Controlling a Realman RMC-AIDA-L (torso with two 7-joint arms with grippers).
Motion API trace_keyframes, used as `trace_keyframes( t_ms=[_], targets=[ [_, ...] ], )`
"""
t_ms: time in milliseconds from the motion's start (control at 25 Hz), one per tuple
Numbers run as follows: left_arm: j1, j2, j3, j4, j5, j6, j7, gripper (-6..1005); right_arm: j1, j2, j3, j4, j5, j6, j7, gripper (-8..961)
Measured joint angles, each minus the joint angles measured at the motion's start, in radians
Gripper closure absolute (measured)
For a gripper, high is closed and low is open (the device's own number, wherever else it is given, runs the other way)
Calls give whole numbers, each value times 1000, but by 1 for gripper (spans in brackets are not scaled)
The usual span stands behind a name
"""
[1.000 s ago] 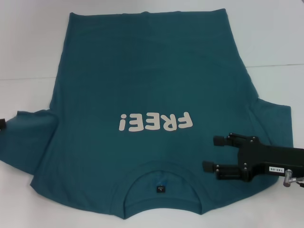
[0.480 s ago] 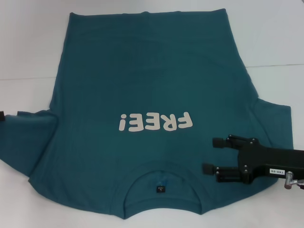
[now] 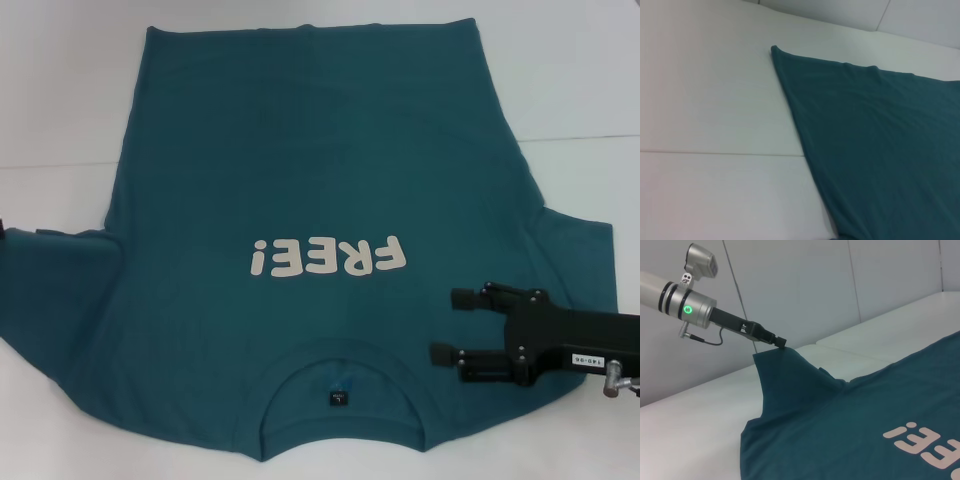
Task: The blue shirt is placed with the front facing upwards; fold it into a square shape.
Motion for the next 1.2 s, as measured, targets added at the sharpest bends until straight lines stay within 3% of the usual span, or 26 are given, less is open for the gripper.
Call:
trace_keyframes(
  t_ms=[320, 600, 880, 1200],
  targets=[
    [-21, 5, -5, 15, -4, 61, -8, 997, -2, 1, 0, 0, 1, -6, 0, 12],
    [-22, -6, -5, 54, -64, 145, -34, 998, -8, -1, 0, 0, 2, -7, 4, 11],
    [-32, -41, -1, 95, -86, 173, -58, 993, -16, -2, 2, 0, 2, -7, 4, 12],
    [-56, -29, 38, 141, -72, 201, -117, 987, -16, -3, 2, -1, 2, -9, 5, 11]
  ],
)
